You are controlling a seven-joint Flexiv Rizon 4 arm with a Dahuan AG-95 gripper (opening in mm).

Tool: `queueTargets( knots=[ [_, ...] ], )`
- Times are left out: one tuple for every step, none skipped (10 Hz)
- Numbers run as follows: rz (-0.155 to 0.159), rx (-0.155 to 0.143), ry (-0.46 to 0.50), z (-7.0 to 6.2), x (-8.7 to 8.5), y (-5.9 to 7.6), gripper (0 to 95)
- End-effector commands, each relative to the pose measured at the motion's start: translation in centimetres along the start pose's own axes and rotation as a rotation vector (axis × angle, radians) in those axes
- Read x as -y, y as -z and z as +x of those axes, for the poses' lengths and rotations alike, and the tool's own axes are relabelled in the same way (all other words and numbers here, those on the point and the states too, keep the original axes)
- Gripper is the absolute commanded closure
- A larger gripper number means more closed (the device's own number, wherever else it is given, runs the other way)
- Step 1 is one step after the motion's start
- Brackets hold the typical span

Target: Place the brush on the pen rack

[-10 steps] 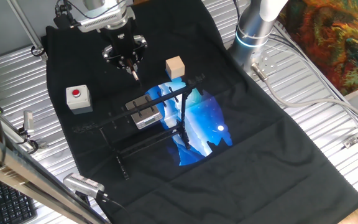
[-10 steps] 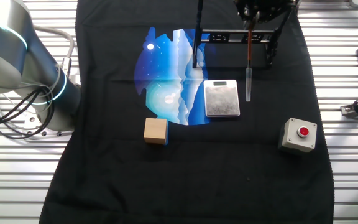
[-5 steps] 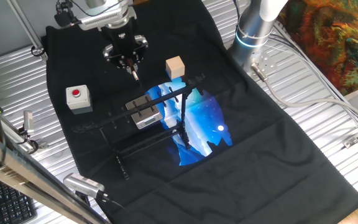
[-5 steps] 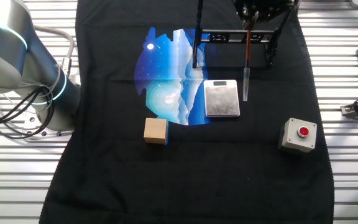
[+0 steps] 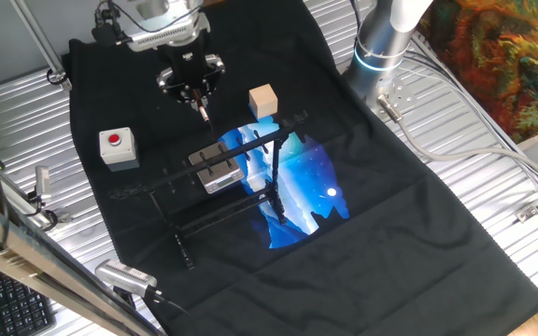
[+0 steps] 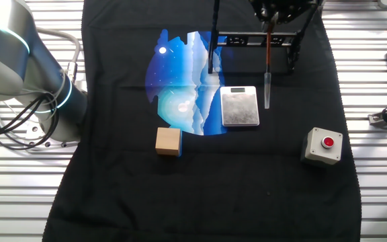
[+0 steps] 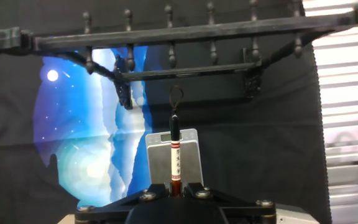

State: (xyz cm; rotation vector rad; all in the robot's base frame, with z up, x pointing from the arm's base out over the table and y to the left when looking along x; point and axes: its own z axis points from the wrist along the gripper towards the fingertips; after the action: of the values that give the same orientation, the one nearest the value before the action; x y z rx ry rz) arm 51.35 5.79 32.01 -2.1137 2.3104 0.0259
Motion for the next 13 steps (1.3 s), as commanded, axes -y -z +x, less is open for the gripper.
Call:
queueTargets(
  knots=[
    [0.047,0.05,0.032,0.16,-0.35,-0.13,95.0],
    [0.053,0.046,0.026,0.16,-0.35,-0.13,95.0],
    [0.068,0.027,0.009,0.16,-0.35,-0.13,95.0],
    [0.094,0.01,-0.026,0.16,-0.35,-0.13,95.0],
    [0.097,0.004,-0.036,0.16,-0.35,-0.13,95.0],
    [0.089,0.009,-0.017,0.16,-0.35,-0.13,95.0],
    [0.087,0.009,-0.01,0.16,-0.35,-0.13,95.0],
    [0.086,0.015,-0.003,0.16,-0.35,-0.13,95.0],
    [0.085,0.023,-0.002,0.16,-0.35,-0.13,95.0],
    [0.084,0.022,0.001,0.16,-0.35,-0.13,95.0],
    [0.079,0.02,0.012,0.16,-0.35,-0.13,95.0],
    [0.076,0.02,0.024,0.16,-0.35,-0.11,95.0],
    [0.073,0.018,0.027,0.16,-0.35,-0.07,95.0]
  ],
)
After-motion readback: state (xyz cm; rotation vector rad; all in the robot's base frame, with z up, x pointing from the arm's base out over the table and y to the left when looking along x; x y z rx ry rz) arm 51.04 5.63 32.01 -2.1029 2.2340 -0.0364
